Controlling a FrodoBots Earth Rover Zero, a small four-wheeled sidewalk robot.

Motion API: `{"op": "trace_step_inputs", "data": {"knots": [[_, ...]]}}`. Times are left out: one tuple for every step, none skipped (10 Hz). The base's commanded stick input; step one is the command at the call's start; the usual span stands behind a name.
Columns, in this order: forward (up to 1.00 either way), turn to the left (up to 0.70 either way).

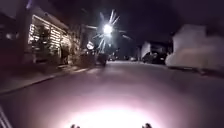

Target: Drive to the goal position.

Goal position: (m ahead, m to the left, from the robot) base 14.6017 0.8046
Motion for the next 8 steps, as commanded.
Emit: {"op": "trace_step_inputs", "data": {"knots": [[0.85, -0.34], [0.85, -0.34], [0.85, 0.0], [0.85, 0.0], [0.85, 0.0], [0.85, 0.0], [0.85, 0.0], [0.85, 0.0]]}}
